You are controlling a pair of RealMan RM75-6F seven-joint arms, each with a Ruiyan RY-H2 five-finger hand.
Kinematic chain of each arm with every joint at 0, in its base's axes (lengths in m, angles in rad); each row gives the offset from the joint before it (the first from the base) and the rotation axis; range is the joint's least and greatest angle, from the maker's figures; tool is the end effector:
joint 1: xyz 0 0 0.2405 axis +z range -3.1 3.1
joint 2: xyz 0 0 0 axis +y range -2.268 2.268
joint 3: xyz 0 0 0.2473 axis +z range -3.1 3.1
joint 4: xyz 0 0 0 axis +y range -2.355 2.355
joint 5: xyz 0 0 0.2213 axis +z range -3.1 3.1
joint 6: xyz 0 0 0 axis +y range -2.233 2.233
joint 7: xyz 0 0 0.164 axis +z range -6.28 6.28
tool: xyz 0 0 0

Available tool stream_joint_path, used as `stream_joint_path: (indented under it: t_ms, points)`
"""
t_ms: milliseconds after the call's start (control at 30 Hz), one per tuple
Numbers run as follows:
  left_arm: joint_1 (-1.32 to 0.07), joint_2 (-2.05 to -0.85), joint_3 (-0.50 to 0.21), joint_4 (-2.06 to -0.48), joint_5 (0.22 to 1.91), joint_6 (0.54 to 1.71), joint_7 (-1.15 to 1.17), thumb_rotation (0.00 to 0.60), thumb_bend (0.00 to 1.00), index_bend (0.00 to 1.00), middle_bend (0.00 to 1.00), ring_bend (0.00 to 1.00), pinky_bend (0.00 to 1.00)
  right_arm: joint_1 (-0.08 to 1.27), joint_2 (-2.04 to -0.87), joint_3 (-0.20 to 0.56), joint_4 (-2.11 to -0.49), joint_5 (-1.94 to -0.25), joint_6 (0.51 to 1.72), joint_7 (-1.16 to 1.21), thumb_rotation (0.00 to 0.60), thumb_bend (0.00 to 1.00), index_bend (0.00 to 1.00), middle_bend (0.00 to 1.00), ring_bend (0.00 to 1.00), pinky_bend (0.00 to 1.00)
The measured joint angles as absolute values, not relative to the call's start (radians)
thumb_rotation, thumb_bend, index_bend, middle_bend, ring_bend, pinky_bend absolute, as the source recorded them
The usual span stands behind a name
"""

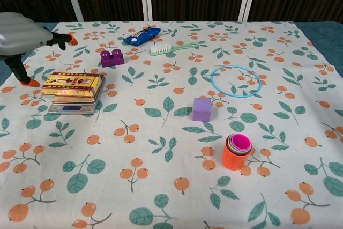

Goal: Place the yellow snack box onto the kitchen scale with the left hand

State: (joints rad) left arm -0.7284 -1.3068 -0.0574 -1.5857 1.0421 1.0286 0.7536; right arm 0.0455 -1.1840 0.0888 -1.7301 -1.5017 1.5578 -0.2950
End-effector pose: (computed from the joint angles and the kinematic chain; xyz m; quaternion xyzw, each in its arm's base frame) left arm -0.1919 0.3570 0.0332 -0.7968 -0.2025 -0.2056 0.5309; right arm -0.2760 -0.1954 0.1329 0.5862 -0.3375 0.3729 0.6351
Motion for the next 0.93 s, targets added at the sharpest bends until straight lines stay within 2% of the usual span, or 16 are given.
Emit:
stream_joint_path:
  t_ms: [233, 400, 500, 633, 933]
  points:
    - [-0.599, -1.220, -0.057, -1.729, 1.224, 1.315, 0.611, 0.600, 0.12, 0.04, 0.14, 0.13, 0.21, 0.045, -1.178, 0.085, -1.732, -1.509, 1.558, -0.290, 0.600, 0.51, 0.03, 0.07, 0.06, 0.01]
    - [-0.460, -1.147, -0.006, -1.767, 1.366, 1.454, 0.428, 0.600, 0.10, 0.02, 0.08, 0.06, 0.14, 0.045, -1.176, 0.083, -1.731, -1.519, 1.561, -0.283, 0.600, 0.51, 0.03, 0.07, 0.06, 0.01]
    - [-0.397, -1.113, 0.044, -1.767, 1.401, 1.470, 0.350, 0.600, 0.09, 0.01, 0.04, 0.02, 0.09, 0.045, -1.176, 0.082, -1.730, -1.525, 1.563, -0.280, 0.600, 0.51, 0.03, 0.07, 0.06, 0.01]
    - [-0.346, -1.096, 0.076, -1.742, 1.425, 1.475, 0.266, 0.600, 0.05, 0.00, 0.01, 0.00, 0.07, 0.044, -1.176, 0.082, -1.729, -1.528, 1.567, -0.278, 0.600, 0.51, 0.03, 0.07, 0.06, 0.01]
    - [-0.285, -1.103, 0.090, -1.654, 1.461, 1.488, 0.115, 0.600, 0.05, 0.00, 0.01, 0.00, 0.06, 0.044, -1.174, 0.083, -1.728, -1.529, 1.569, -0.273, 0.600, 0.51, 0.03, 0.07, 0.06, 0.01]
